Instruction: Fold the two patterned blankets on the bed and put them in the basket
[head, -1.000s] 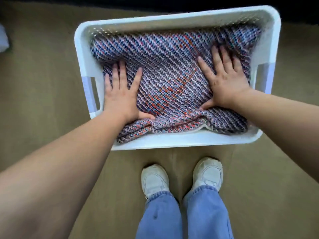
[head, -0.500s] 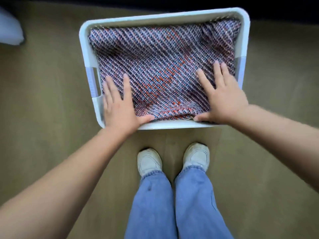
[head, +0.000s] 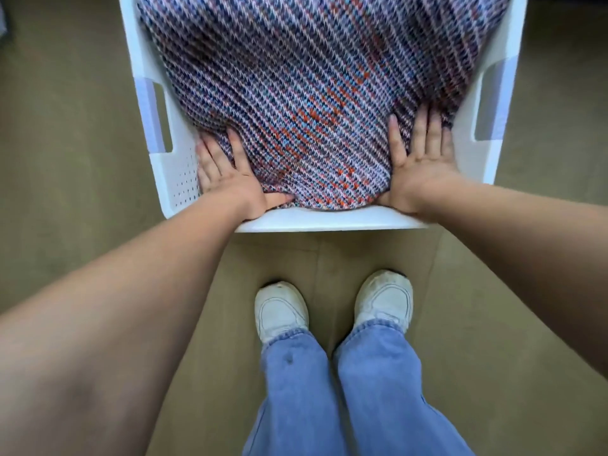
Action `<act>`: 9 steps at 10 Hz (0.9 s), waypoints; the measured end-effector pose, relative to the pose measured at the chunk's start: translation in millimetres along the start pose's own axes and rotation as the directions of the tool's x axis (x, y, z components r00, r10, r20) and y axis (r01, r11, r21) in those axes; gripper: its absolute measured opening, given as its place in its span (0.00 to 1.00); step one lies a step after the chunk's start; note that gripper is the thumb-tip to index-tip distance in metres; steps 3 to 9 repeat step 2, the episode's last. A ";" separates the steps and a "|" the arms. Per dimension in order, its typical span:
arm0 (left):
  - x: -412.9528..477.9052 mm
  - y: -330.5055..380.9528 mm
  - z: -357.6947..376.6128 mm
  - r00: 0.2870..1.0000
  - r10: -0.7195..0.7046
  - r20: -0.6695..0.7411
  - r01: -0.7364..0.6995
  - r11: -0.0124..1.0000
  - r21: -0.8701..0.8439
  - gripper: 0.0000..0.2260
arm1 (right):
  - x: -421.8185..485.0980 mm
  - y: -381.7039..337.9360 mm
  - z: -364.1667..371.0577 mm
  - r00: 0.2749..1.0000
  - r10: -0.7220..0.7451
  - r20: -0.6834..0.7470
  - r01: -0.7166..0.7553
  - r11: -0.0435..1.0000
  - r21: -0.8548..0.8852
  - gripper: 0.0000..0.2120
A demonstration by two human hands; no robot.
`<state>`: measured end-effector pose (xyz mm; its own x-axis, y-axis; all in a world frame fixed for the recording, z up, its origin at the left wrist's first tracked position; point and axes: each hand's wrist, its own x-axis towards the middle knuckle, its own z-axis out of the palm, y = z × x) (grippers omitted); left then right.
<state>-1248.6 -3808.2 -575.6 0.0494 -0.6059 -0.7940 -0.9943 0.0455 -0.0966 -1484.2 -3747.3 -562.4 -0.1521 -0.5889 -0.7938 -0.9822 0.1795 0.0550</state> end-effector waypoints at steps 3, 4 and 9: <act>-57.7 -17.3 -48.0 0.994 0.104 0.018 -0.103 0.994 -0.044 0.56 | -64.5 17.2 -37.8 0.989 -0.136 -0.057 0.140 0.987 0.081 0.48; -57.7 -17.3 -48.0 0.994 0.104 0.018 -0.103 0.994 -0.044 0.56 | -64.5 17.2 -37.8 0.989 -0.136 -0.057 0.140 0.987 0.081 0.48; -57.7 -17.3 -48.0 0.994 0.104 0.018 -0.103 0.994 -0.044 0.56 | -64.5 17.2 -37.8 0.989 -0.136 -0.057 0.140 0.987 0.081 0.48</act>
